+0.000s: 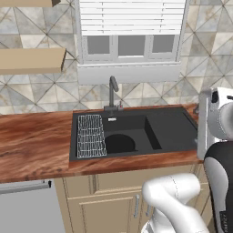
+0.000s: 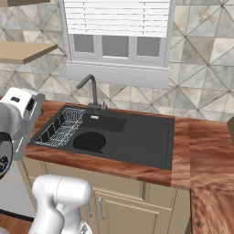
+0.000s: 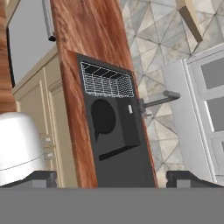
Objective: Move the pot and pan from the stove into the sink.
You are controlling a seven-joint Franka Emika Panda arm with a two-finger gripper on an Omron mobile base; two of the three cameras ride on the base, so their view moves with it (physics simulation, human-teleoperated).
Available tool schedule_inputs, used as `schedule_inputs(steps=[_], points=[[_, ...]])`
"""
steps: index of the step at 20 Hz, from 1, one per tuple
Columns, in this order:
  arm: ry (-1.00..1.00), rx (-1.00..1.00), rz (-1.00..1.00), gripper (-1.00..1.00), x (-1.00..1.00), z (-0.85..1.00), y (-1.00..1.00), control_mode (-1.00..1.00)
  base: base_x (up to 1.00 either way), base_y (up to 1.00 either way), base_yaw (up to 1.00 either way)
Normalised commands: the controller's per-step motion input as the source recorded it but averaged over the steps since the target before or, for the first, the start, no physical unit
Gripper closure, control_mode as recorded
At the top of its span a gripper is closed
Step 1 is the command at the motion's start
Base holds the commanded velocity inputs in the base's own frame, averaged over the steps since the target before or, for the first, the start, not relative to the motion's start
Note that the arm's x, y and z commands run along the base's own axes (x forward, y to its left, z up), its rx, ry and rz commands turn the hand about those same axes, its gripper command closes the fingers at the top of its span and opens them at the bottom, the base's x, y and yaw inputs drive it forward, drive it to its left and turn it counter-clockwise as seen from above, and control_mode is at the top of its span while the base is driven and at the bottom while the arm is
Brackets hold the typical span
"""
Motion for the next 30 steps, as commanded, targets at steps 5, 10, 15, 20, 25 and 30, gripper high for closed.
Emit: schedule_inputs(steps=[5, 10, 15, 20, 25, 30], points=[[0.00, -0.15, 0.01, -1.00, -0.12, 0.00, 0.43, -1.00, 0.00, 0.00, 0.00], [-0.01, 0.00, 0.00, -1.00, 0.00, 0.00, 0.00, -1.00, 0.00, 0.00, 0.00], [0.00, 0.00, 0.00, -1.00, -0.05, -0.01, 0.00, 1.00, -0.42, 0.00, 0.03], [0.00, 0.00, 0.00, -1.00, 0.00, 0.00, 0.00, 1.00, -0.57, 0.00, 0.06], [0.00, 0.00, 0.00, -1.00, 0.00, 0.00, 0.00, 1.00, -0.62, 0.00, 0.07], [0.00, 0.00, 0.00, -1.00, 0.00, 0.00, 0.00, 1.00, -0.55, 0.00, 0.05]])
